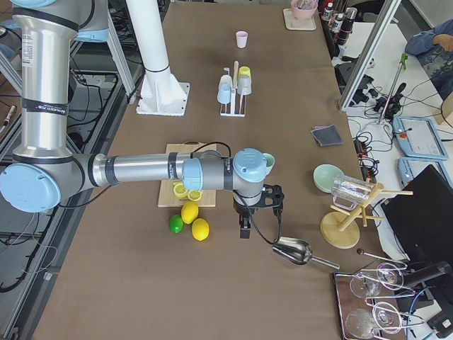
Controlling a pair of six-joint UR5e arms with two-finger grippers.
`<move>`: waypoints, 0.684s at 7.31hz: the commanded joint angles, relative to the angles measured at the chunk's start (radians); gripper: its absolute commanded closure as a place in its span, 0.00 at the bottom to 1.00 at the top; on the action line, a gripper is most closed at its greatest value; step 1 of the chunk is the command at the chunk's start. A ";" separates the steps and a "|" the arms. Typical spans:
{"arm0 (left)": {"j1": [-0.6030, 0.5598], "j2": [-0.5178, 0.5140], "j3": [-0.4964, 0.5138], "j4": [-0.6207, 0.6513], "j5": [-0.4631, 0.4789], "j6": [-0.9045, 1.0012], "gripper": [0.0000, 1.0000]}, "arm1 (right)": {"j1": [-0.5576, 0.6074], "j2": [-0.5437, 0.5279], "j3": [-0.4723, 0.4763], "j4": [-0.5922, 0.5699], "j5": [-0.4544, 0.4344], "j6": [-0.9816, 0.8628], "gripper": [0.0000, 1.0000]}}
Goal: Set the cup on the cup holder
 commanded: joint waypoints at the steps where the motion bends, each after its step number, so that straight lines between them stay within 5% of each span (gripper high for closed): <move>1: 0.000 0.000 -0.002 0.000 0.000 0.000 0.02 | 0.000 -0.006 0.005 0.000 0.008 0.003 0.00; 5: -0.001 0.002 0.005 0.000 -0.001 0.000 0.02 | -0.005 -0.005 -0.010 -0.002 -0.001 0.006 0.00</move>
